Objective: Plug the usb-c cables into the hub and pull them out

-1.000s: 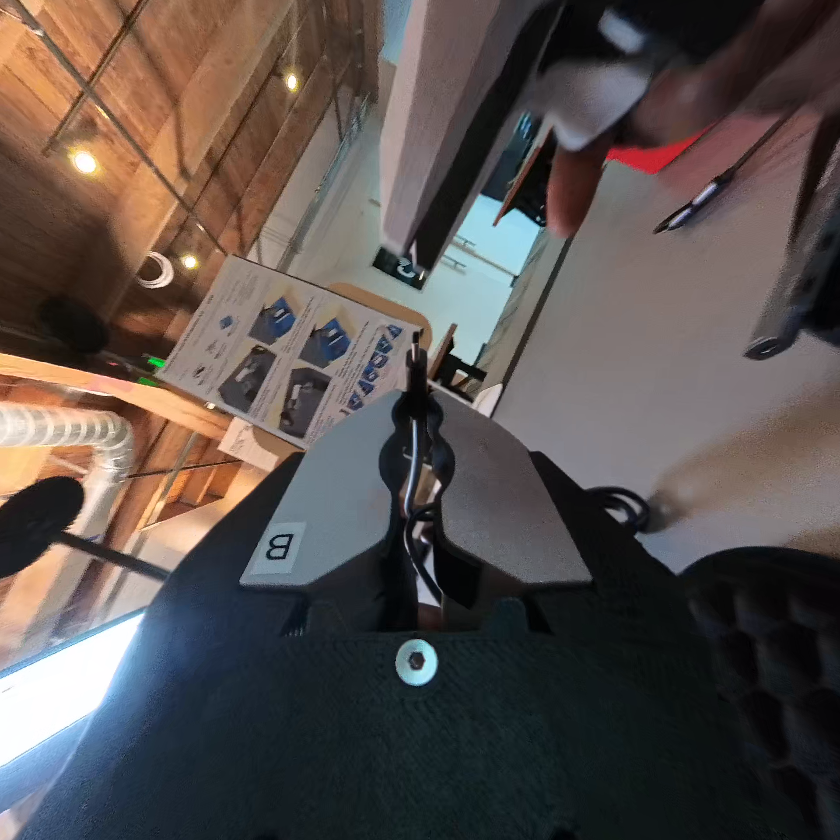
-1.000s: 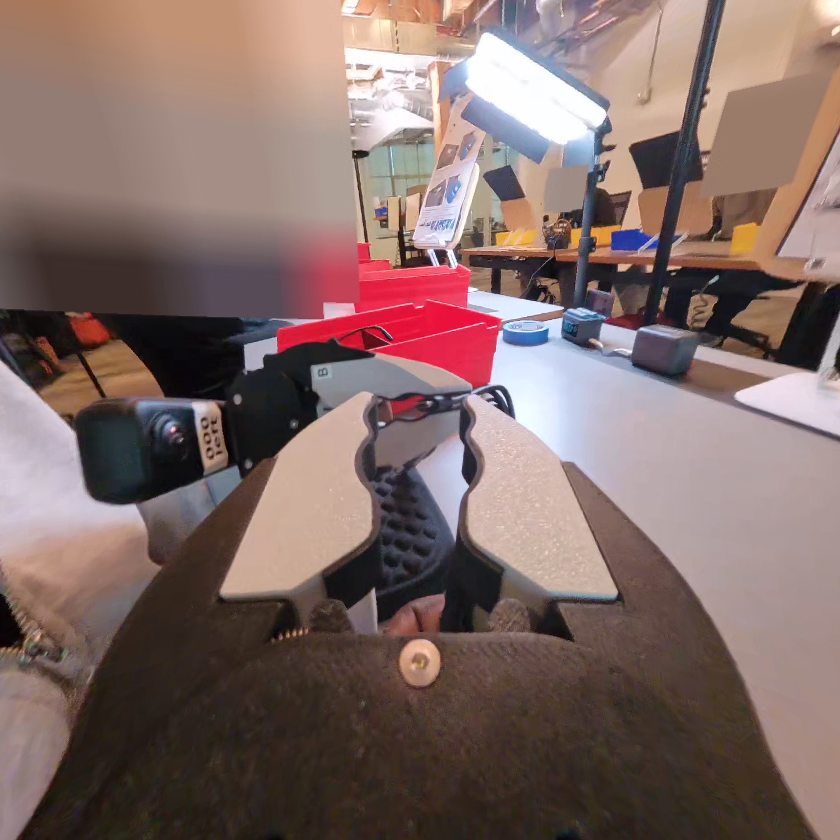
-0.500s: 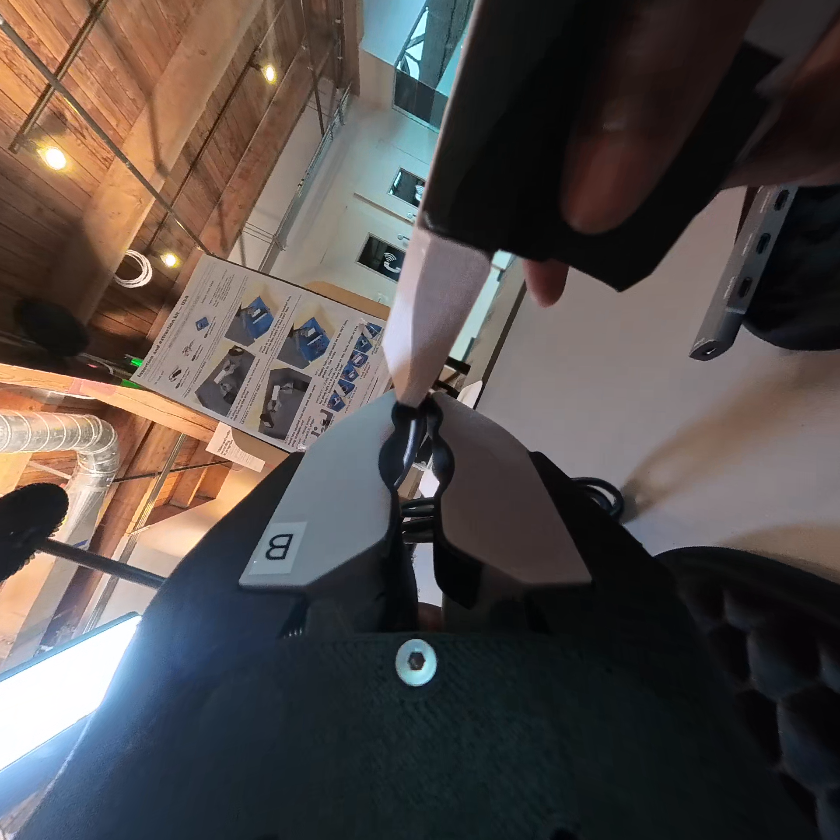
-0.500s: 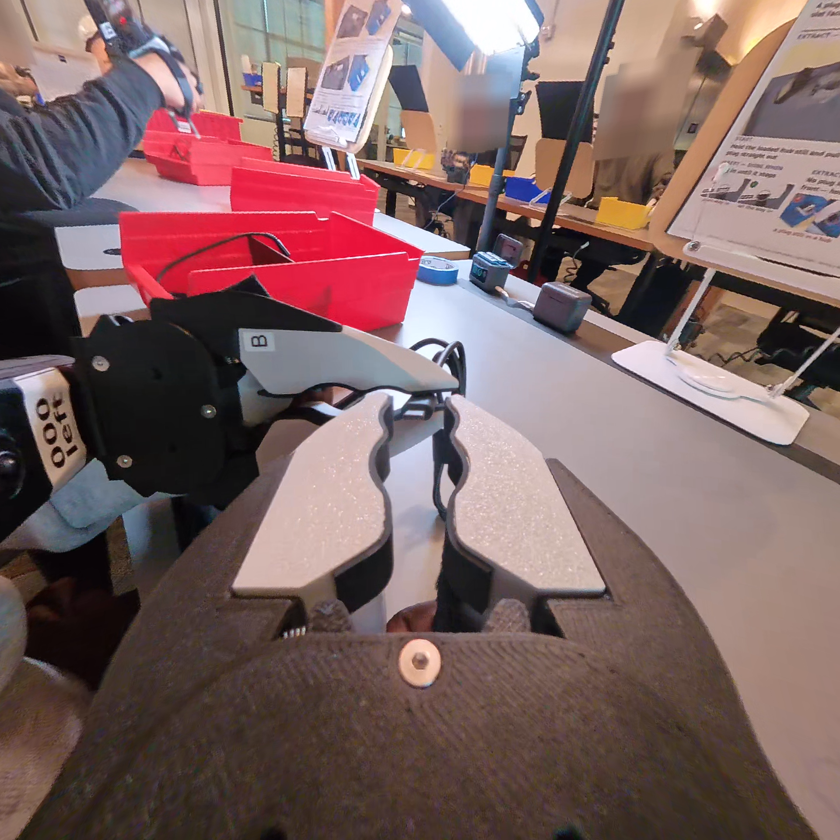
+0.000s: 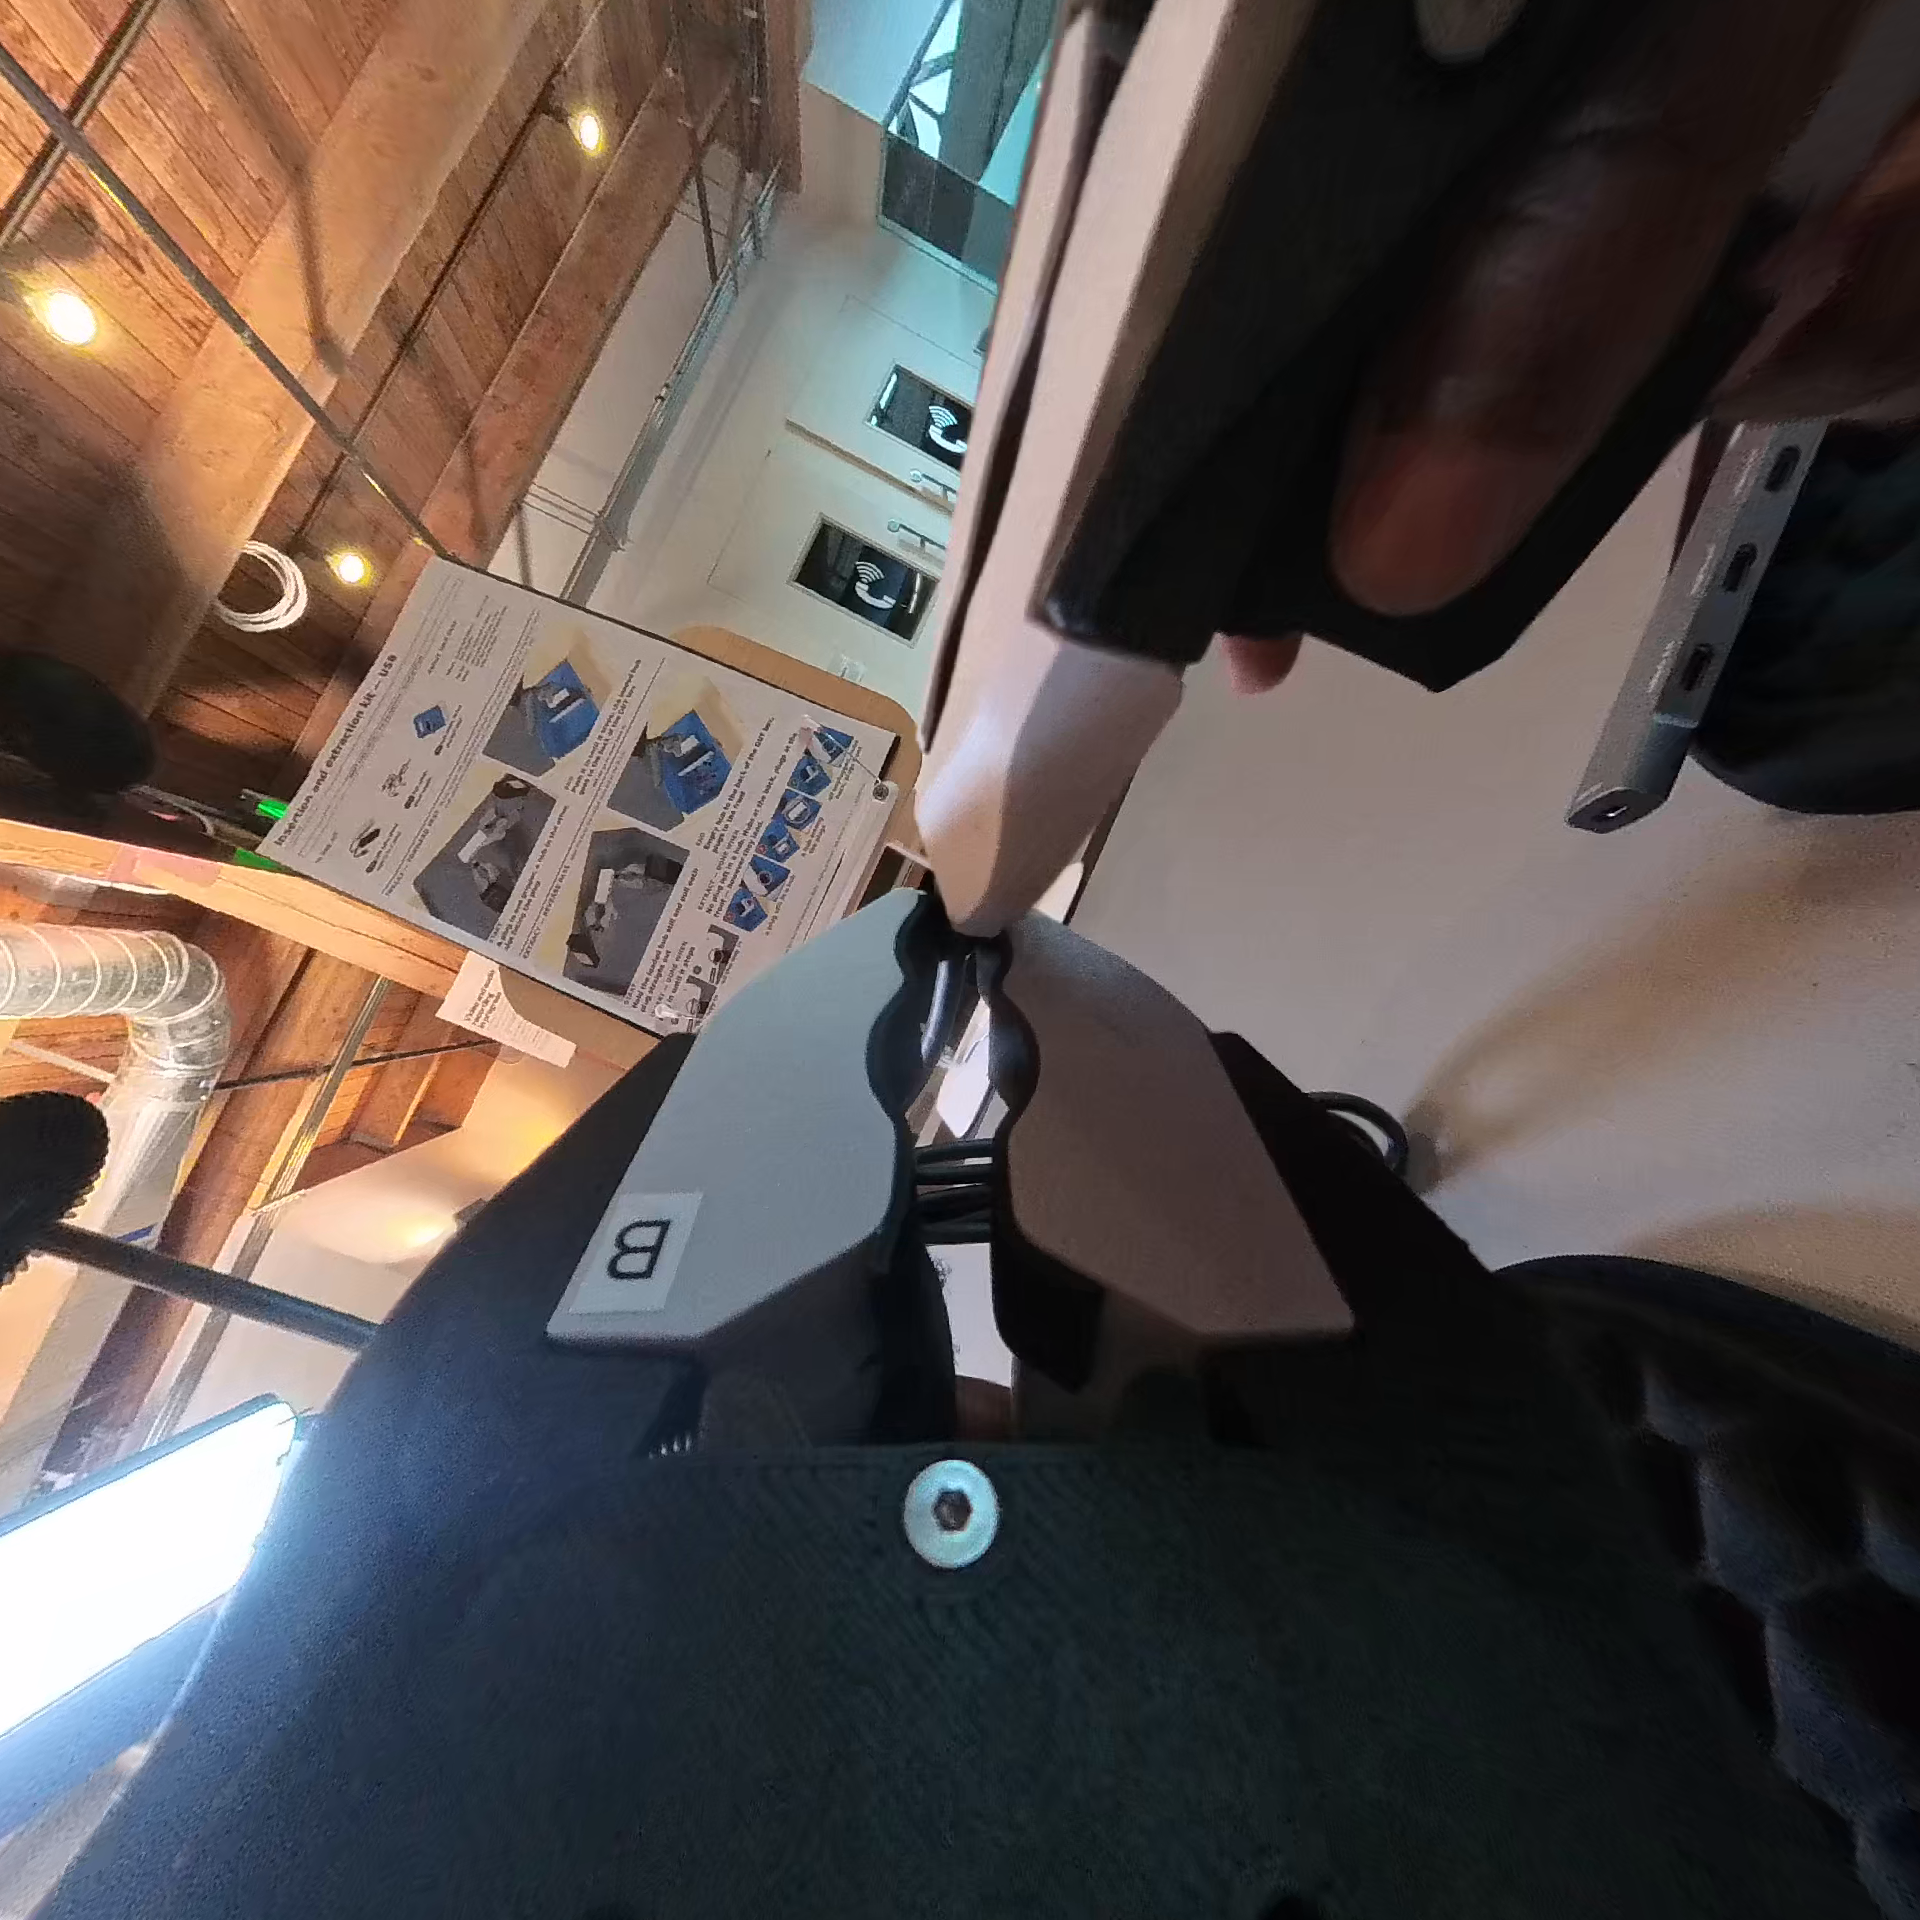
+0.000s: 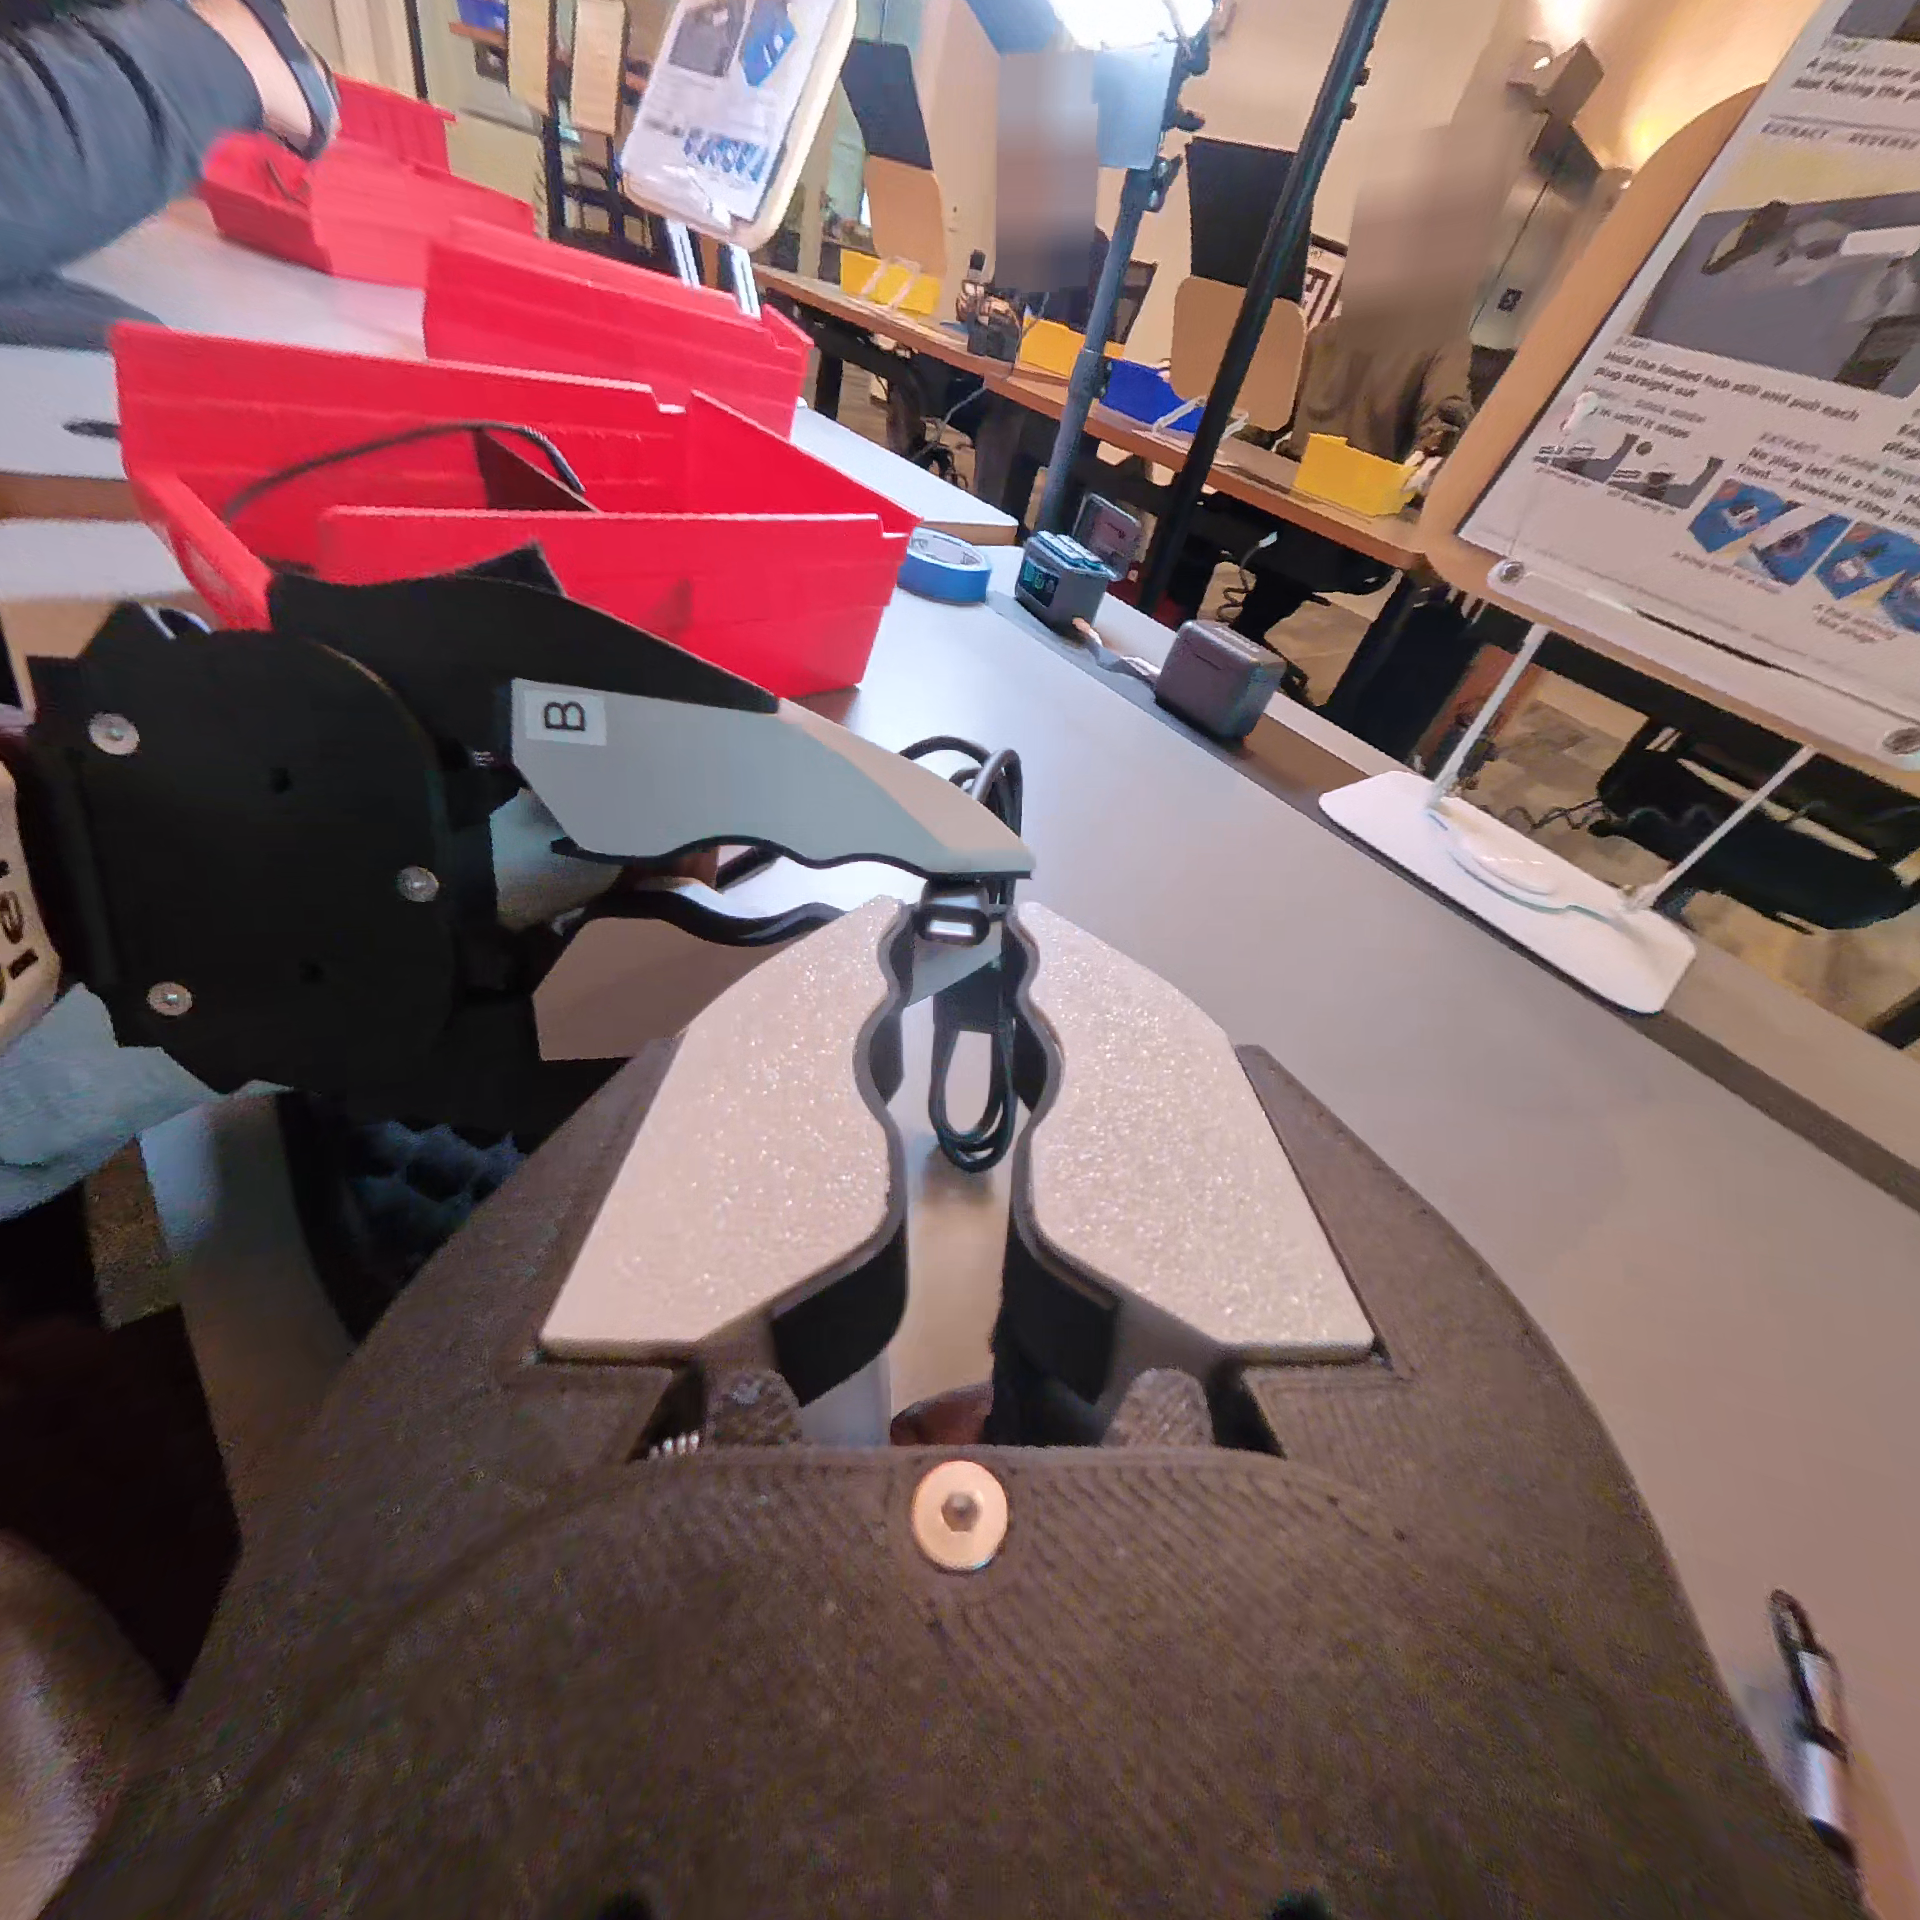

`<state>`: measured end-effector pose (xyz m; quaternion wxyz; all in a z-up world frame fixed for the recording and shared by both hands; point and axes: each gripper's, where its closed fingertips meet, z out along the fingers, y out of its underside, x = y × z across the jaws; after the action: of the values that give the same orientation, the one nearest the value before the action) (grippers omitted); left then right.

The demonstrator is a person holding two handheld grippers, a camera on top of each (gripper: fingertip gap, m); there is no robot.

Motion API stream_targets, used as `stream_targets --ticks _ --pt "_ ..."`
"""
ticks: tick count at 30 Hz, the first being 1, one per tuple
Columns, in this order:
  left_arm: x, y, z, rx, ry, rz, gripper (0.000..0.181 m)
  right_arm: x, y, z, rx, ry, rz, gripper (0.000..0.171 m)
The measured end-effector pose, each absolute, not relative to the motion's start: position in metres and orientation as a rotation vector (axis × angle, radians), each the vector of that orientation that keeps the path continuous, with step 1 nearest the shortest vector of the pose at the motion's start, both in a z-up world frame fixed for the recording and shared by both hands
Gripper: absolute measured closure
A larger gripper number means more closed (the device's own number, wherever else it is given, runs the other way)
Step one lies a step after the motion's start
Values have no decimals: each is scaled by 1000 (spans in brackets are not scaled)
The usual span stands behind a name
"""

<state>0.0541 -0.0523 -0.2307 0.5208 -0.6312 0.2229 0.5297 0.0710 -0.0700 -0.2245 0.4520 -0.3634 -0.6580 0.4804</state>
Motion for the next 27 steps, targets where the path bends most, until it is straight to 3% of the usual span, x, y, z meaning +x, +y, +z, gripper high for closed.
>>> stream_targets --ticks 9,11,13,17,22,27 --pt "58 -51 -231 -1499 522 1242 173 71 -70 -226 -907 -1636 1206 159" --pt "60 -53 -222 -1453 434 1136 159 71 -67 -221 -916 -1601 1239 159" --pt "60 -63 -209 -1408 311 967 139 71 -61 -214 -946 -1565 1314 159" --pt "75 -88 -180 -1220 63 329 137 70 -46 -205 -1044 -1484 1524 159" --pt "97 -83 -189 -1101 -163 -620 136 75 -46 -197 -1097 -1391 1876 159" --pt "97 -72 -193 -1050 -216 -737 133 91 -61 -188 -1021 -1404 2172 159"
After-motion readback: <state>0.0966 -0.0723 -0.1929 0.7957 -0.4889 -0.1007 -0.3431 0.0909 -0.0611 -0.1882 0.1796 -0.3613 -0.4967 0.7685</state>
